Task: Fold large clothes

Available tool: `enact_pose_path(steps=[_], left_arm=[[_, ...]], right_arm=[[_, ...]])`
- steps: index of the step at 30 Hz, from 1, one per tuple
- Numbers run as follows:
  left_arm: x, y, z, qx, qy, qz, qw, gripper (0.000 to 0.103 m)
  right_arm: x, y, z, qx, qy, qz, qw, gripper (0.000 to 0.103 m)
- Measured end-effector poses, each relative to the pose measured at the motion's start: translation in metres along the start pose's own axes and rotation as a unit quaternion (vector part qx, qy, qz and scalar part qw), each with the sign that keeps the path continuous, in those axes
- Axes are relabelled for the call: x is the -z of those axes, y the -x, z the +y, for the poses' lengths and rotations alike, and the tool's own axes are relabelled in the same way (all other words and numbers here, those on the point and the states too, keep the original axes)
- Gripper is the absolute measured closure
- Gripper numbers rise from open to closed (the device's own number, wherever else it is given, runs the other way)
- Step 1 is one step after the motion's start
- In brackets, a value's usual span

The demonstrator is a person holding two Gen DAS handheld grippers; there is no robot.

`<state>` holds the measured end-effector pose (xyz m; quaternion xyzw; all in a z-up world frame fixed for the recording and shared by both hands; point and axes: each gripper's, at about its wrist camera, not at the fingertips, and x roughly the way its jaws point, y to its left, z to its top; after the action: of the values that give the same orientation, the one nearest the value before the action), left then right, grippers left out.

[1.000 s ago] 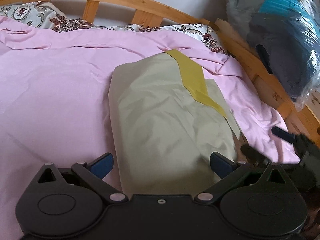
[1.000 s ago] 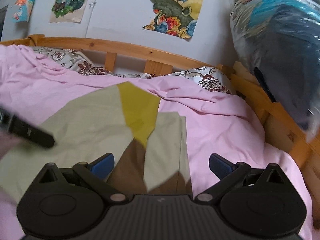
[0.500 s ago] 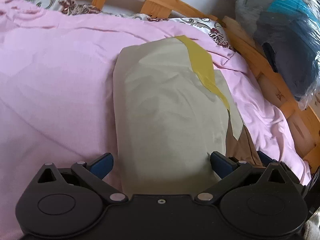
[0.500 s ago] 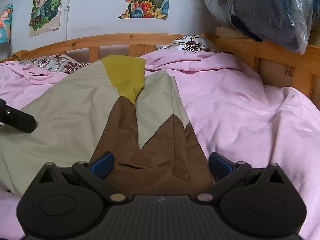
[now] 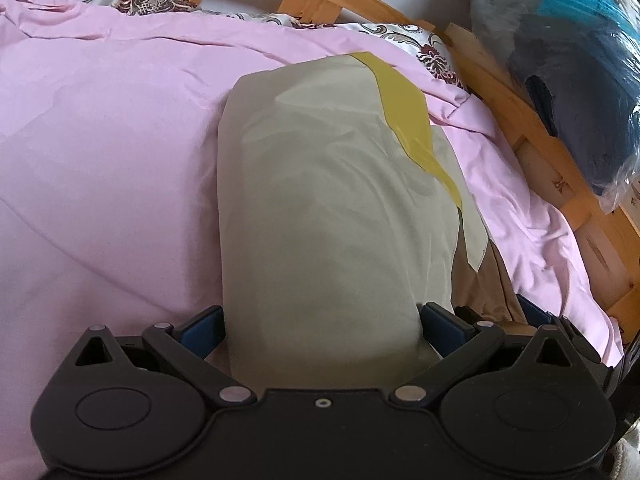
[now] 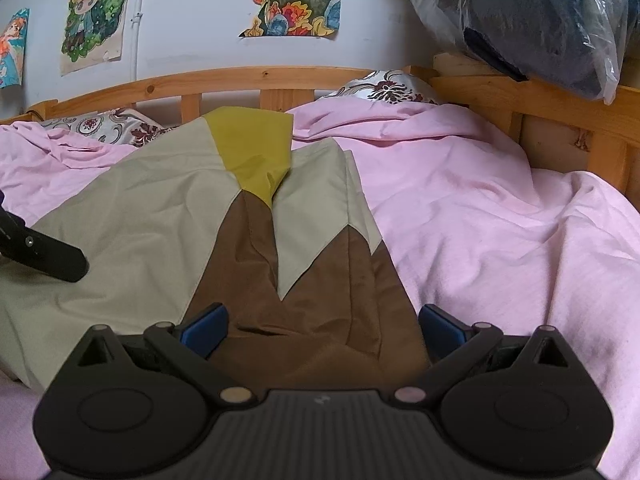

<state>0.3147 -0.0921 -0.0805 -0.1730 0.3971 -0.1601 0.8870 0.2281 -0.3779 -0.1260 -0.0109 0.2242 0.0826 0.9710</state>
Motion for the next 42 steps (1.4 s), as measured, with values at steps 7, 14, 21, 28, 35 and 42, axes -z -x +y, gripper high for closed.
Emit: enact_pose_path(steps=[7, 14, 21, 28, 35, 42], left_arm=[[0.001, -0.002, 0.002, 0.006, 0.004, 0.001, 1.0000, 0.001], [-0.006, 0.001, 0.000, 0.006, 0.007, 0.015, 0.9998, 0.001], [-0.020, 0.018, 0.015, 0.046, 0.027, 0.022, 0.9983, 0.001], [-0.031, 0.036, 0.025, 0.066, -0.045, -0.011, 0.9967, 0.001], [-0.034, 0.011, 0.036, 0.098, -0.023, 0.025, 0.9946, 0.001], [-0.035, -0.008, 0.041, 0.125, -0.009, 0.045, 0.9911, 0.001]], right_arm=[[0.000, 0.000, 0.001, -0.001, -0.001, 0.000, 1.000, 0.000], [-0.001, 0.000, -0.004, -0.014, -0.010, 0.000, 1.000, 0.000], [-0.012, 0.013, -0.018, -0.050, -0.051, -0.001, 0.997, 0.000], [-0.061, 0.024, -0.044, -0.104, -0.087, -0.040, 0.990, 0.000], [-0.121, -0.085, -0.070, -0.165, -0.131, 0.043, 0.976, 0.000], [-0.123, -0.161, -0.087, -0.211, -0.203, 0.092, 0.952, 0.000]])
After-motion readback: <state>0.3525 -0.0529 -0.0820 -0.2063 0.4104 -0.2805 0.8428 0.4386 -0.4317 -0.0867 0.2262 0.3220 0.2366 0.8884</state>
